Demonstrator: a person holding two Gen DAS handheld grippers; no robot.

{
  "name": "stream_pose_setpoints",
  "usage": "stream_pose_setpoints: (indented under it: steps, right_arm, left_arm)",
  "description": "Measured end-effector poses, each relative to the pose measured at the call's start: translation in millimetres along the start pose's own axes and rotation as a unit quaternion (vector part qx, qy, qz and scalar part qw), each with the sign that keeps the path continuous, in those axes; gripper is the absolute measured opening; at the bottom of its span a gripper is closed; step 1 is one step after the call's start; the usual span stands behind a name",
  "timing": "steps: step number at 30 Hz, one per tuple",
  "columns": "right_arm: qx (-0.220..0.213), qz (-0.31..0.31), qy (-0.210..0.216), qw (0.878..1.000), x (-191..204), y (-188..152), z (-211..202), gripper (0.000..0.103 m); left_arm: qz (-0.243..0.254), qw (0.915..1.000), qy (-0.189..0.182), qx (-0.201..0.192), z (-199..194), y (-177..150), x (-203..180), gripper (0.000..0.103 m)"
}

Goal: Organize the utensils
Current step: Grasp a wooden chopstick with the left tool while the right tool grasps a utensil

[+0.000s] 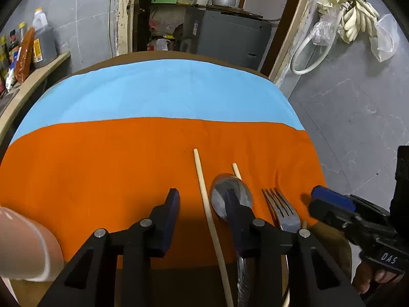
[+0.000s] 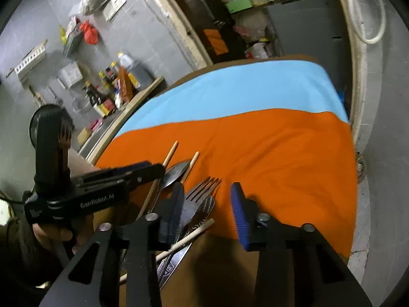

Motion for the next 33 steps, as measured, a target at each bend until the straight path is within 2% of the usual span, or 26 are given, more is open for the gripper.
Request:
stream_pose_setpoints:
  steps: [4, 13, 19, 23, 26, 30, 33]
  right_arm:
    - [0.025, 0.016, 0.011, 0.999, -1.4, -6.9, 11.5, 0.027]
    - [0.068, 0.042, 0.045, 0.996, 4.7, -7.4, 36.2, 0.027]
    - [0.101, 0.085, 0.053, 0.990, 6.1, -8.8, 48.8, 0.019]
    - [0.116, 0.134, 0.067, 0.982, 0.6, -15.2, 52.3, 0.015]
    - [0.129, 0.173, 0.081, 0.973, 2.0, -21.3, 55.2, 0.011]
    - [0.132, 0.199, 0.088, 0.967, 10.1, -30.6, 55.7, 0.009]
    - [0.119, 0.210, 0.091, 0.966, 19.7, -36.8, 48.5, 0.008]
  left_arm:
    - [0.003, 0.9999, 0.004, 0.015, 7.8, 2.3, 5.2, 0.023]
    - [0.012, 0.9993, -0.006, 0.035, 21.4, 5.4, 4.0, 0.022]
    - [0.006, 0.9989, -0.016, 0.043, 26.8, 12.1, 7.3, 0.022]
    - [0.009, 0.9985, -0.010, 0.053, 27.5, 13.5, 9.2, 0.009]
    - [0.003, 0.9983, -0.009, 0.058, 25.5, 13.7, 8.8, 0.005]
    - [0.001, 0.9989, -0.013, 0.046, 13.1, 14.4, 5.4, 0.005]
    - [-0.004, 0.9994, -0.030, 0.017, -8.0, 17.9, 0.8, 0.005]
Point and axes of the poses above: each gripper's, at about its wrist camera, not at the fingertips, and z roughly the way its jaws point, x to its left, y to its top, the point moved 8 cm from there along z, roughly the way its jaws point, and after that the axes turned 7 degrees about -y, right-handed, at the moved point
